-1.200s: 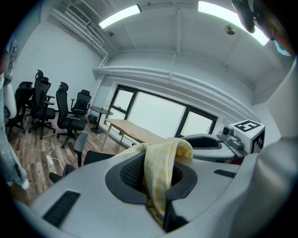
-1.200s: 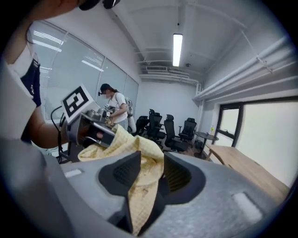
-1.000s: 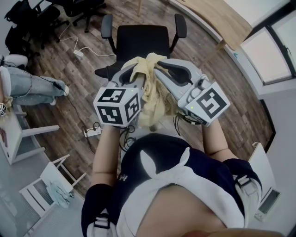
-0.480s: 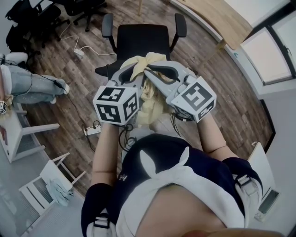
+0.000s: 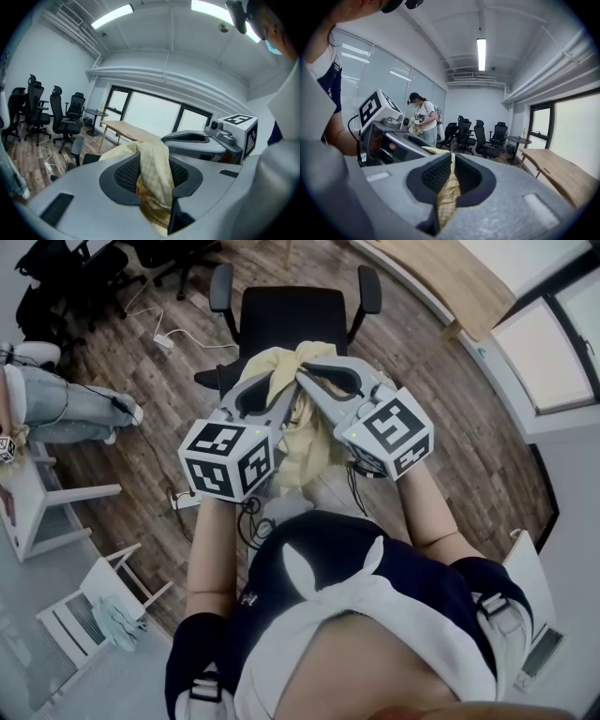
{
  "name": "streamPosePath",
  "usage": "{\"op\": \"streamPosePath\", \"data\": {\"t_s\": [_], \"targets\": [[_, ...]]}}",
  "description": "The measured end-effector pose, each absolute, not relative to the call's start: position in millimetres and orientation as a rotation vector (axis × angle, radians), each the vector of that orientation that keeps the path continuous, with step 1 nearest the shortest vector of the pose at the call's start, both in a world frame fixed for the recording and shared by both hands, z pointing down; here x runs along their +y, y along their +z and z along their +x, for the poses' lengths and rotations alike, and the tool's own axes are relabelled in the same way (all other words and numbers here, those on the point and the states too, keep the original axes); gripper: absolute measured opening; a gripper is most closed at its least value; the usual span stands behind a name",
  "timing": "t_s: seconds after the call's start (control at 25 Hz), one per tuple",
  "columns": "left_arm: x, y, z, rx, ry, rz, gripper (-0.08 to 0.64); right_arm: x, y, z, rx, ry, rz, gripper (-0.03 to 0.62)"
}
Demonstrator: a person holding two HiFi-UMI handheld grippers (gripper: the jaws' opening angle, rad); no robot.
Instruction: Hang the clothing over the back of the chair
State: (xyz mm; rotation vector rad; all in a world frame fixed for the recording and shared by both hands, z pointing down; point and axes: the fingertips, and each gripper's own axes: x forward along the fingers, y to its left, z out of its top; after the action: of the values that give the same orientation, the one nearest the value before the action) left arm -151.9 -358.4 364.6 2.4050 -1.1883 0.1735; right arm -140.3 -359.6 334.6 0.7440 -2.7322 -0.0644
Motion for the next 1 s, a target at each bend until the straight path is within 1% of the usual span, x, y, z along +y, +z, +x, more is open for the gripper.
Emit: {"op": "streamPosePath", "data": {"t_s": [0.08, 0.16, 0.56, 1.0], "targets": [[-351.5, 363.2, -150.0, -1.153, 0.175, 2.417, 0.142, -361.5, 337.0, -139.0, -2.723, -0.057, 0.748, 0.021], [-345.8, 363.5, -148.5, -1.138, 0.184, 2.427, 0.169, -361.7, 339.2, -139.8, -2.717, -0.051, 0.744, 0.021], [-331.8, 361.0, -158.0, -1.193, 0.120, 2.381, 0.169, -358.4, 358.2, -134.9, -2.628, 0.000, 0.712, 0.023], [-326.2, 348.2, -171.7, -1.352, 0.060, 2.343, 0.167, -347.9, 388.8, -124.2, -2.484, 0.032, 0.668, 0.023]]}}
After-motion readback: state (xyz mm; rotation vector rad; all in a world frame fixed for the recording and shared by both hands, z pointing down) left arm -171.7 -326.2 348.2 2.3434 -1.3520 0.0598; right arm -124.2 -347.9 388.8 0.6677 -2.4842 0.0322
